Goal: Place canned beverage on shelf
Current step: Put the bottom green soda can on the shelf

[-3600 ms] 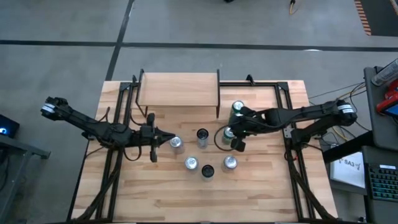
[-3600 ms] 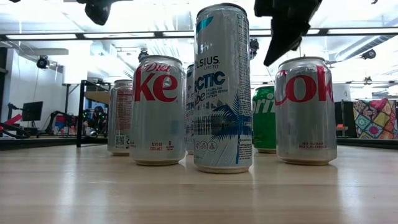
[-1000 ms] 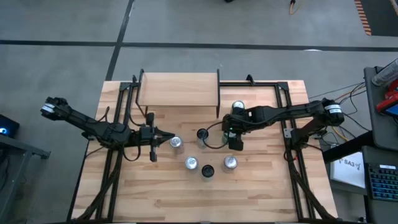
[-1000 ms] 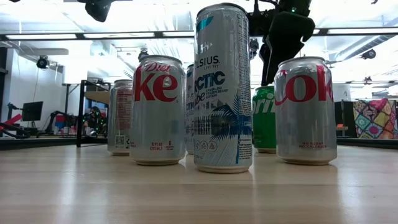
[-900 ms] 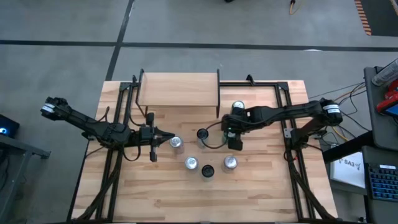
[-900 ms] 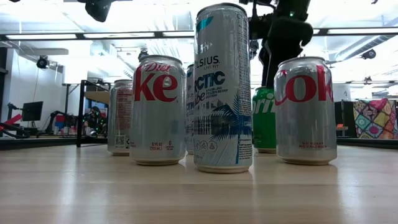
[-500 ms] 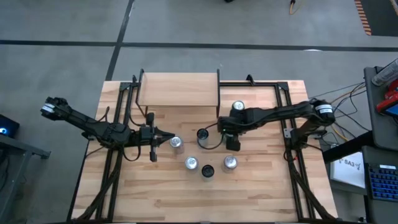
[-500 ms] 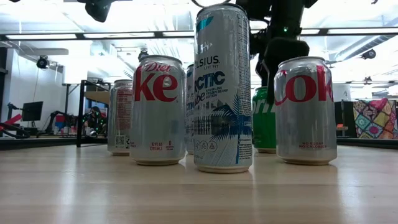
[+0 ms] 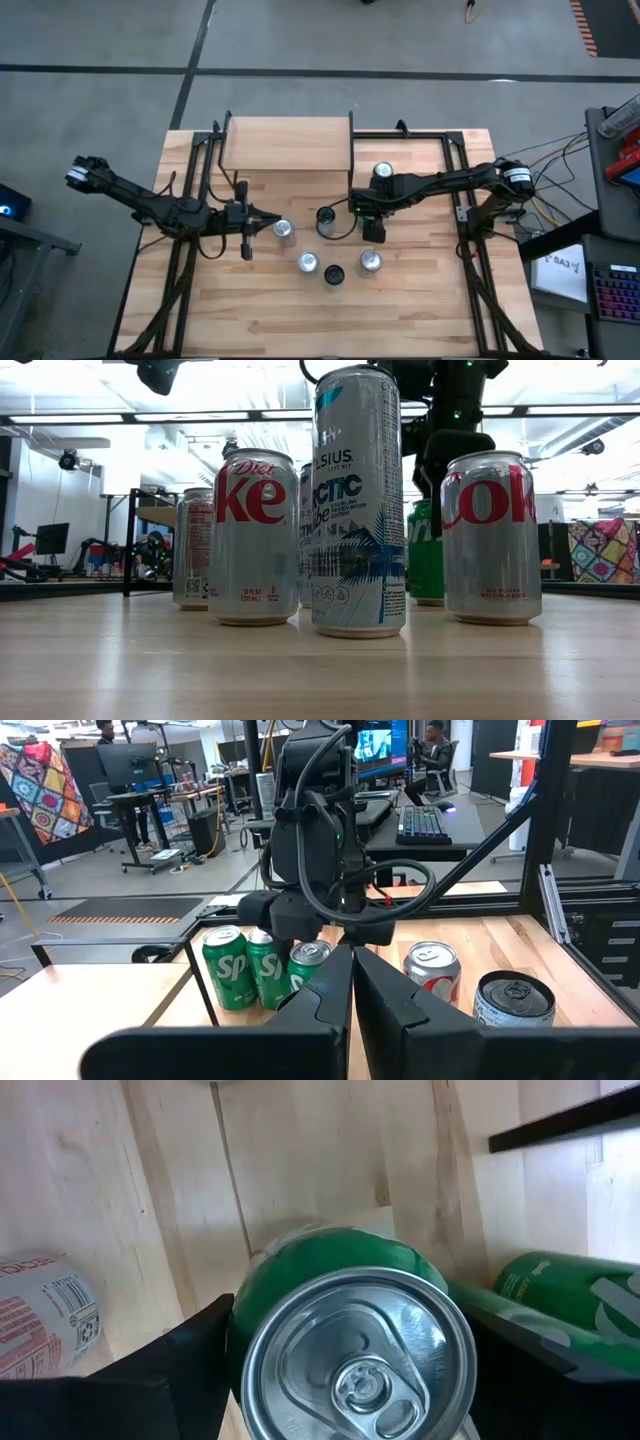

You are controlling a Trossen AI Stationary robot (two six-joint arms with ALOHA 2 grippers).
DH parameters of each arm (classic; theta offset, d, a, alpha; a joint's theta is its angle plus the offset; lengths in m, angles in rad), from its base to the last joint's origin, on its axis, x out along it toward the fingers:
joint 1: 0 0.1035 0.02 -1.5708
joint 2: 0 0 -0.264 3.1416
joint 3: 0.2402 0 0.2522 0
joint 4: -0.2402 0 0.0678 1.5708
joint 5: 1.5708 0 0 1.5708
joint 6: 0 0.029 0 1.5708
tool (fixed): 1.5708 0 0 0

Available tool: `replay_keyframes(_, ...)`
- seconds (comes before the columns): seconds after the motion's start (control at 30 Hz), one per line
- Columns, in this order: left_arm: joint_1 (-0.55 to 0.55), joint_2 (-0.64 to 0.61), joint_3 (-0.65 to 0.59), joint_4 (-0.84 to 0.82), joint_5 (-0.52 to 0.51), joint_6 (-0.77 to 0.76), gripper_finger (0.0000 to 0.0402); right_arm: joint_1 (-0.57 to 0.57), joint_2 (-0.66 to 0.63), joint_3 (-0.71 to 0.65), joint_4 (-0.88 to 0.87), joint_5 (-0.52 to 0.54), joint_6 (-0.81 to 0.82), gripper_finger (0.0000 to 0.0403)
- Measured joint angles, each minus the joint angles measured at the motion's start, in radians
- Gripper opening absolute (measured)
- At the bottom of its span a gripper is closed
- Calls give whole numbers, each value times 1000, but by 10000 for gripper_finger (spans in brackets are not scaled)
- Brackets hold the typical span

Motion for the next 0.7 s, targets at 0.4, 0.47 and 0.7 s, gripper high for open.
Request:
replay_keyframes(0.4,0,-9,0,-1,0,24,0,0,-20,96,-118,8,46,293)
replay_keyframes(0.47,0,-19,0,-2,0,37,0,0,-20,139,-137,9,45,293)
replay_keyframes(0.7,0,-82,0,-54,0,60,0,0,-17,291,-226,11,49,293)
